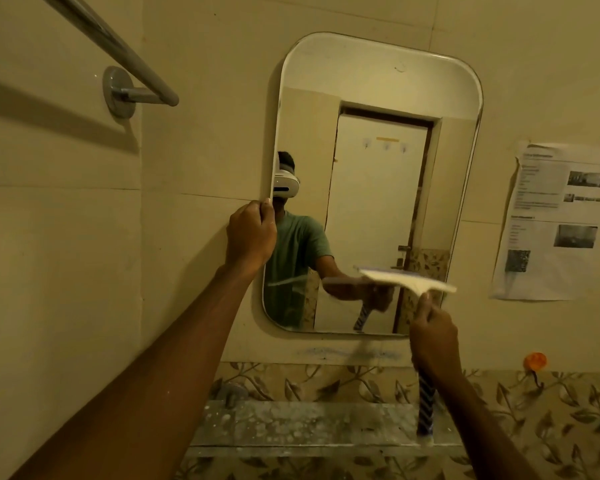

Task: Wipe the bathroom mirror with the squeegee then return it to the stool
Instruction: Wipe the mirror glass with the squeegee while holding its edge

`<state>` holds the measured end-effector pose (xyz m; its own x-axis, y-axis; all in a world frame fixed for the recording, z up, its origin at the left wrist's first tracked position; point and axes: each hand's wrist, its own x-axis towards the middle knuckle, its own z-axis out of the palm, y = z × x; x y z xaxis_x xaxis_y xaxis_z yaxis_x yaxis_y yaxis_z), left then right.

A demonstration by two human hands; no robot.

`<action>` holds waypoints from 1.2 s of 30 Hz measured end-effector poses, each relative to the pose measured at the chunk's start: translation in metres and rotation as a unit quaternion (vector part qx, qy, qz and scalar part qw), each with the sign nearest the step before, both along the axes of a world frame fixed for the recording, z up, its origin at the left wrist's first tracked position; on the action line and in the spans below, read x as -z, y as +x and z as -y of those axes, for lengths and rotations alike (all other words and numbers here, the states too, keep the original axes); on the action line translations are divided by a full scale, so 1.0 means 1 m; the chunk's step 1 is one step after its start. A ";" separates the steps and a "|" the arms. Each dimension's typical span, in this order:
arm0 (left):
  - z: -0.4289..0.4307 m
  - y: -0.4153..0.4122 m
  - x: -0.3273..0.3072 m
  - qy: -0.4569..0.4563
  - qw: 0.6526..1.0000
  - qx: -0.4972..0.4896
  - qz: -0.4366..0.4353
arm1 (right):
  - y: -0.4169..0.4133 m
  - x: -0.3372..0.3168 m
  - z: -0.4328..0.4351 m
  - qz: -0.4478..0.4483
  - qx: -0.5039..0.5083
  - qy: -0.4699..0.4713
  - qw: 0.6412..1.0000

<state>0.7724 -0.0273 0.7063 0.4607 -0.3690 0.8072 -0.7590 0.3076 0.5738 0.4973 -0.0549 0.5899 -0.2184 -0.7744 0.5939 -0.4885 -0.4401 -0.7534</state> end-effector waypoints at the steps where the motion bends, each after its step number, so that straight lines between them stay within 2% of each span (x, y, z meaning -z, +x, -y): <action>1: -0.001 0.000 0.000 -0.001 1.000 0.001 -0.003 | 0.001 0.013 -0.005 -0.004 0.001 0.018 1.000; 5: -0.004 -0.005 0.000 -0.008 1.000 0.007 -0.007 | -0.004 0.016 -0.016 -0.003 -0.011 0.058 0.998; 11: -0.006 -0.006 0.001 -0.011 1.000 0.009 -0.012 | -0.016 -0.080 -0.002 0.013 -0.030 -0.022 0.999; 13: -0.006 -0.006 0.001 -0.014 1.000 0.015 -0.017 | -0.015 -0.089 0.004 0.014 -0.034 -0.042 0.998; 16: -0.004 -0.005 0.002 -0.015 0.999 0.025 -0.023 | -0.006 -0.048 0.008 0.011 -0.025 -0.047 0.998; 19: -0.003 -0.003 0.004 -0.018 0.999 0.032 -0.022 | 0.007 0.006 -0.004 0.010 0.000 -0.010 1.000; 22: -0.005 -0.003 0.003 -0.023 0.999 0.032 -0.019 | 0.012 0.017 -0.020 0.006 0.003 0.025 1.000; 30: -0.012 0.002 0.000 0.003 0.998 0.063 -0.028 | 0.052 -0.098 -0.022 -0.015 -0.044 -0.083 0.995; 32: -0.012 0.004 -0.001 0.014 0.996 0.082 -0.038 | 0.065 -0.084 -0.030 -0.018 -0.049 -0.077 0.996; 36: -0.012 0.008 -0.002 0.034 0.994 0.097 -0.047 | 0.082 0.009 -0.044 -0.027 -0.058 0.002 0.998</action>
<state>0.7802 -0.0155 0.7083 0.4482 -0.5098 0.7344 -0.6317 0.4006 0.6636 0.5797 -0.0106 0.5813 -0.0950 -0.7947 0.5996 -0.4743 -0.4934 -0.7291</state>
